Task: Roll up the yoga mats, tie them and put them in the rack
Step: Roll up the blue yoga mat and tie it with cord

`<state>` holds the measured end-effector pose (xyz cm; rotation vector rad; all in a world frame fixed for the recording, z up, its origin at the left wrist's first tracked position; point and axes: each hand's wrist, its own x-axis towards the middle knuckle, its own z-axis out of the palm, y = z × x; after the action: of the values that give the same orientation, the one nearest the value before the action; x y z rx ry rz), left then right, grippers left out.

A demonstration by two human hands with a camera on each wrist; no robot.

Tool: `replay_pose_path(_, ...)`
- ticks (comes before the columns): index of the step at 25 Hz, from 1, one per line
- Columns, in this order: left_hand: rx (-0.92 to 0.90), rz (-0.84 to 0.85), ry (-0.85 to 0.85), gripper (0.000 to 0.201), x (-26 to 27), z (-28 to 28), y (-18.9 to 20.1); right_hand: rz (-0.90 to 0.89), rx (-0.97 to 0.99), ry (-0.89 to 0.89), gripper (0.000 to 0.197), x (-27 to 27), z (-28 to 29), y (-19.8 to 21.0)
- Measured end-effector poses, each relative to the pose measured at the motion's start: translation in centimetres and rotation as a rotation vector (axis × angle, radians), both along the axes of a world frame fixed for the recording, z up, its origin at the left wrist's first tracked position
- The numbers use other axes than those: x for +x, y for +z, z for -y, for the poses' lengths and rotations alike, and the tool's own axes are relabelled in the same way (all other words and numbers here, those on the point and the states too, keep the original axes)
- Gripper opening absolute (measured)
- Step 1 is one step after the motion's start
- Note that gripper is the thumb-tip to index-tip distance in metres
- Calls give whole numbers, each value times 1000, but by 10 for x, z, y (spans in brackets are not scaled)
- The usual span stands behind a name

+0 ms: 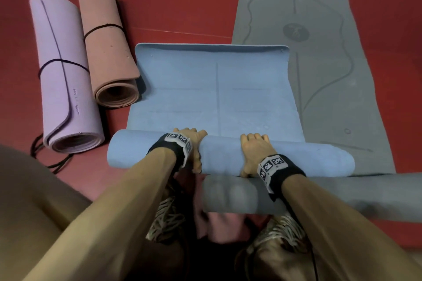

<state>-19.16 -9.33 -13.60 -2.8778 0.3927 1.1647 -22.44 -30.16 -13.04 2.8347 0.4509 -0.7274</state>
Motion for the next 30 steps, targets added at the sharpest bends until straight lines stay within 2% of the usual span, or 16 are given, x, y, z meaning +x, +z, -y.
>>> replay_pose_path(3,-70,115,-31,109,-15,-11,-5,-153,-32,-11,79,20,-1,6)
replay_pose_path(5,-35,152,-96,127,-27,-13,-5,-266,-45,-54,79,34,-2,8)
replay_pose_path(7,2,174,-123,131,-33,-11,-7,-336,-63,-83,80,39,-4,8)
replay_pose_path(10,-10,176,-126,115,-29,-7,-4,-315,-54,-83,81,33,-3,4)
replay_pose_path(14,-14,89,-67,84,-10,-1,4,-152,46,-51,102,9,6,0)
replay_pose_path(17,101,-42,-104,51,8,6,7,-71,50,-7,117,-8,9,-2)
replay_pose_path(19,163,-67,-135,44,8,19,6,-79,57,-23,116,-10,8,-2)
replay_pose_path(20,185,-70,-136,46,5,23,6,-77,63,-29,108,-8,7,-1)
replay_pose_path(22,254,-21,-116,63,-4,23,4,-91,57,-34,89,-4,5,3)
replay_pose_path(23,228,19,-88,74,-7,18,2,-108,49,-34,84,-2,4,5)
replay_pose_path(24,127,51,-67,86,-8,11,-2,-130,45,-38,81,3,2,6)
replay_pose_path(26,-43,126,-81,107,-18,-3,-5,-208,42,-75,80,17,1,7)
replay_pose_path(28,-46,205,-114,122,-31,-9,-4,-311,38,-114,83,33,0,11)
replay_pose_path(30,4,249,-149,126,-39,-6,-7,-400,36,-131,86,41,0,13)
